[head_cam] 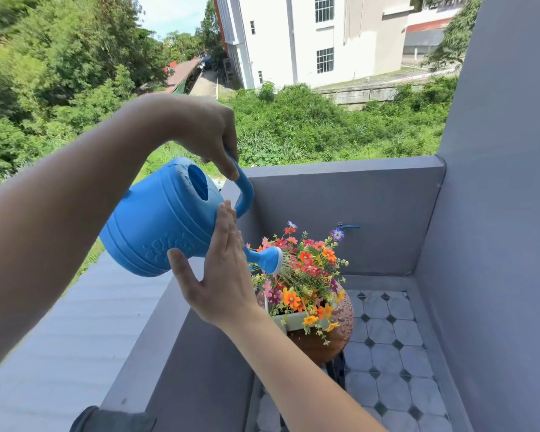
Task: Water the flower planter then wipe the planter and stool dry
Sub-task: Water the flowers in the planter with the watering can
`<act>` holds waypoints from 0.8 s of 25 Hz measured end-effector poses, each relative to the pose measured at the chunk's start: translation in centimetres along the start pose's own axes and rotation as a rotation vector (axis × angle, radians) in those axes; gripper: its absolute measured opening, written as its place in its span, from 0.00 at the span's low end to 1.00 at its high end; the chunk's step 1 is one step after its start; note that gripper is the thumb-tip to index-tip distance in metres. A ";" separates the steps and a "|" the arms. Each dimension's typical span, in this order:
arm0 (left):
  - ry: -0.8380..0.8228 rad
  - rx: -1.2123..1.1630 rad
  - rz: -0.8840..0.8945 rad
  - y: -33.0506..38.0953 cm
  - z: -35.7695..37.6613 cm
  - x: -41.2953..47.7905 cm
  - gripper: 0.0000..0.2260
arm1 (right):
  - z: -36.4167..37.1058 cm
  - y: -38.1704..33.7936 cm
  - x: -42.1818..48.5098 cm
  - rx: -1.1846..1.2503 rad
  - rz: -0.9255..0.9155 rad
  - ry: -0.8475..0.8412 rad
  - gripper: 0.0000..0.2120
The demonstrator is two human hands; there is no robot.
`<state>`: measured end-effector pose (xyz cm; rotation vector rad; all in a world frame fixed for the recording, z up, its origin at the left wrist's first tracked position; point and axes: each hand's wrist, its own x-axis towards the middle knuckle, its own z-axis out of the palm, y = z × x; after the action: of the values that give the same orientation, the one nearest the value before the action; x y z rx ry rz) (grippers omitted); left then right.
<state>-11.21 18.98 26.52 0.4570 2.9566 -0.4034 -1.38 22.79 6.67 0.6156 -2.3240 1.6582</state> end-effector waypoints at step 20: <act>0.070 -0.055 -0.066 -2.3 1.1 -1.7 0.13 | 0.9 -0.6 0.9 0.022 0.045 -0.069 0.41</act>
<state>-10.24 16.08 26.30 0.3764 3.0483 -0.3189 -1.86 21.54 7.25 0.6395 -2.3877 1.7109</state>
